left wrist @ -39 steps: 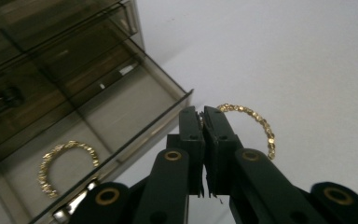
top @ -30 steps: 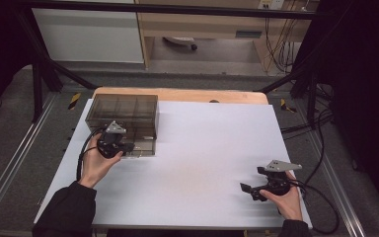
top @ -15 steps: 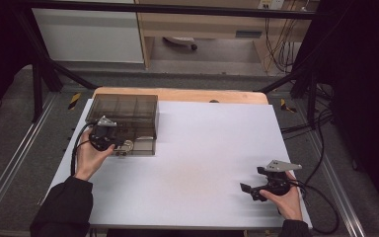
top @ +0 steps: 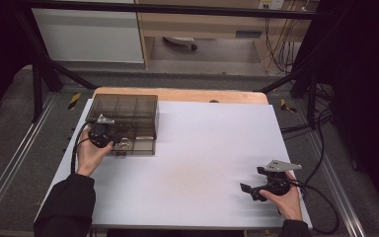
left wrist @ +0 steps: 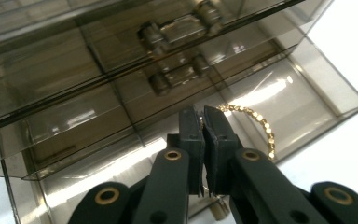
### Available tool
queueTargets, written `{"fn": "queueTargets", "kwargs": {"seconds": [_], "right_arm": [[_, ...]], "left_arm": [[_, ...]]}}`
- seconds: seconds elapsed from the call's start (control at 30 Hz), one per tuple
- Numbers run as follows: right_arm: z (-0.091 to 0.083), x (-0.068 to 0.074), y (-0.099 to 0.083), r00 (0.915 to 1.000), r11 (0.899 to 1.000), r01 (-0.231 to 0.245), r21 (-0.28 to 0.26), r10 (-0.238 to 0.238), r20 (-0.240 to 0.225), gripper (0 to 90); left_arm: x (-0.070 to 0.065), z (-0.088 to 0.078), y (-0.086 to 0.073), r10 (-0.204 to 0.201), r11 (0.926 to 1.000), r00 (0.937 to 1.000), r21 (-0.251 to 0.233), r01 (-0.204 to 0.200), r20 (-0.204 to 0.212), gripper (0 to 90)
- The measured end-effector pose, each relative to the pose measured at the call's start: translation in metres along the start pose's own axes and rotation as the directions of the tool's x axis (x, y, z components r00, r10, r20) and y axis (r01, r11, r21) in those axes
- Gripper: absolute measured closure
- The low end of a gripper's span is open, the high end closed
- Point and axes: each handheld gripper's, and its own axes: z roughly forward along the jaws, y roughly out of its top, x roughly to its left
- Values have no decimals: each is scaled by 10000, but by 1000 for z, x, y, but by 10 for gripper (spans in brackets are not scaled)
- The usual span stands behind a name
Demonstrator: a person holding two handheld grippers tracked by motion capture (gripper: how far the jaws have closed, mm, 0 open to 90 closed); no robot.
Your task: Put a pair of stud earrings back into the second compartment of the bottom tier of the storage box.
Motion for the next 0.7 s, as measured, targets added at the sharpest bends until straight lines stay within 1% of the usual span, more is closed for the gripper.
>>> {"fn": "queueTargets", "kwargs": {"seconds": [0.2,0.37,0.43,0.57,0.63,0.7], "right_arm": [[0,0,0,10000,10000,-3,-9,3,-2,7],[0,0,0,10000,10000,-43,-16,43,-10,7],[0,0,0,10000,10000,-2,-23,2,-3,7],[0,0,0,10000,10000,-1,-11,1,-9,7],[0,0,0,10000,10000,-1,-11,1,-15,7],[0,0,0,10000,10000,-7,0,7,-16,7]], "left_arm": [[1,10,-3,-89,9999,9999,133,91,-87,867],[2,17,-7,-136,9995,9999,282,137,-43,866],[2,18,-8,-225,9993,9997,284,225,-5,865],[1,16,-7,-268,9995,9996,148,268,45,852],[0,14,-6,-251,9997,9997,47,251,9,828],[0,11,-6,-268,9996,9996,-26,269,113,807]]}}
